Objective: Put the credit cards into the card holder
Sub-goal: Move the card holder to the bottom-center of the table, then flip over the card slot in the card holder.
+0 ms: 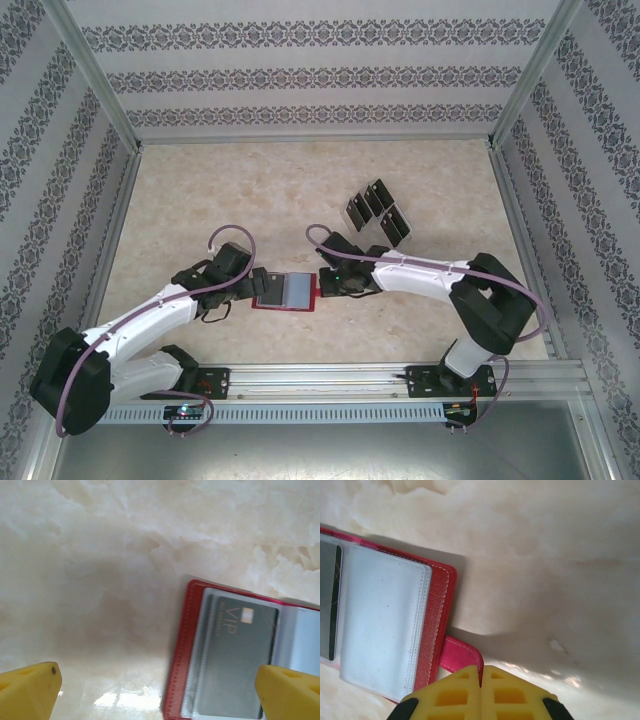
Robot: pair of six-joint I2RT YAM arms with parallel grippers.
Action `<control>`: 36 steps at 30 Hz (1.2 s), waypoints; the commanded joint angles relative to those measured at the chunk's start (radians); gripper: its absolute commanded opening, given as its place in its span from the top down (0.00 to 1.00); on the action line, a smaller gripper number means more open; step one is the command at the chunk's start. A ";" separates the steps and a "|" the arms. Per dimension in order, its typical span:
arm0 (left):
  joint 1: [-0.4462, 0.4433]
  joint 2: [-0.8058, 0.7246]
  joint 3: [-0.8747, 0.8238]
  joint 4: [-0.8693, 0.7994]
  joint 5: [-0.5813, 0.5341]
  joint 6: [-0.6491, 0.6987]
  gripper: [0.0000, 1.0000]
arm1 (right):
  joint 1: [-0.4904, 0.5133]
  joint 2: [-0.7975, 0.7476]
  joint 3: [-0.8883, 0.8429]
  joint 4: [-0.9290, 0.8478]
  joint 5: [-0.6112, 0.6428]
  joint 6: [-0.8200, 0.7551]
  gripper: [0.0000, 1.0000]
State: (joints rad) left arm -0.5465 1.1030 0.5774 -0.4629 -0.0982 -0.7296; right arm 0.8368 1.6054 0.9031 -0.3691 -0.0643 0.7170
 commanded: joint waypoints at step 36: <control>-0.188 0.448 0.264 0.104 0.062 0.167 0.00 | -0.031 -0.193 -0.152 0.027 -0.066 0.094 0.63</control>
State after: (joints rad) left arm -0.7170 1.5345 0.8211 -0.3782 -0.0261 -0.5976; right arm 0.8013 1.4006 0.7750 -0.3908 -0.1322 0.7696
